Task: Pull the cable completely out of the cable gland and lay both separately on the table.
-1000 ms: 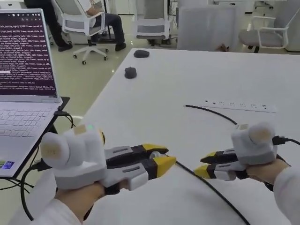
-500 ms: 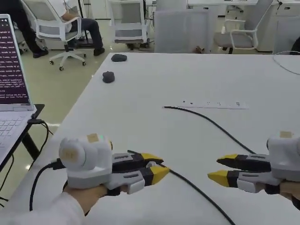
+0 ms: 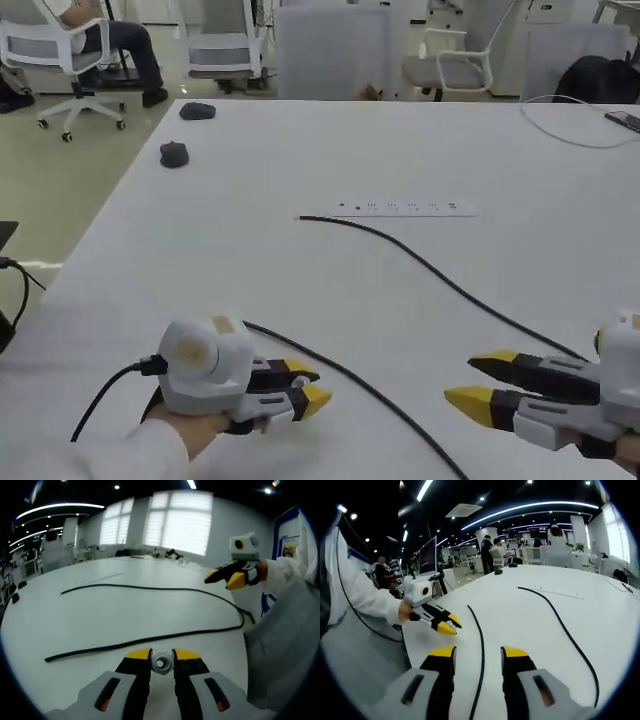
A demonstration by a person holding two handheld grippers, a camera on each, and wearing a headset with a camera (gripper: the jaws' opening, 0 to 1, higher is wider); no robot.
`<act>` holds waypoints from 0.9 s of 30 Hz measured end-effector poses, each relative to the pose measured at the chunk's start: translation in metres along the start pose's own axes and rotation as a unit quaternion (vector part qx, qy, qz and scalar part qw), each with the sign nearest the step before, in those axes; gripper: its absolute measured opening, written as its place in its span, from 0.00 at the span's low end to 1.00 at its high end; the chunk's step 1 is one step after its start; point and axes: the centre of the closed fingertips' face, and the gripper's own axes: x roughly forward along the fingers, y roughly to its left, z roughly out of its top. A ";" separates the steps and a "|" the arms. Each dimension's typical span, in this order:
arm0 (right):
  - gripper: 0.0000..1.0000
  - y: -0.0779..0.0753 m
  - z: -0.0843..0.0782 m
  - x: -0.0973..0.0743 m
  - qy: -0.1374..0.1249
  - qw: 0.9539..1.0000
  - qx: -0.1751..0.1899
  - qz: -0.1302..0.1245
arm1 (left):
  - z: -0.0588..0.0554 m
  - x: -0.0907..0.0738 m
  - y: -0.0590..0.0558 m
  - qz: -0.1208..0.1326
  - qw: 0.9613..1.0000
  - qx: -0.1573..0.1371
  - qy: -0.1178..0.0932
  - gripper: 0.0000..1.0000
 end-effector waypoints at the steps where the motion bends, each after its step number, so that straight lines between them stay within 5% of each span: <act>1: 0.36 -0.001 -0.003 0.000 0.002 1.000 0.002 -0.001 | -0.003 0.003 0.001 0.000 1.000 -0.001 0.006 0.17; 16: 0.38 0.002 -0.020 -0.001 0.017 1.000 0.014 -0.003 | -0.027 0.018 0.003 0.004 0.999 0.004 0.043 0.17; 27: 0.38 0.000 -0.023 -0.002 0.017 1.000 0.019 -0.003 | -0.029 0.019 0.000 0.006 0.999 0.008 0.047 0.18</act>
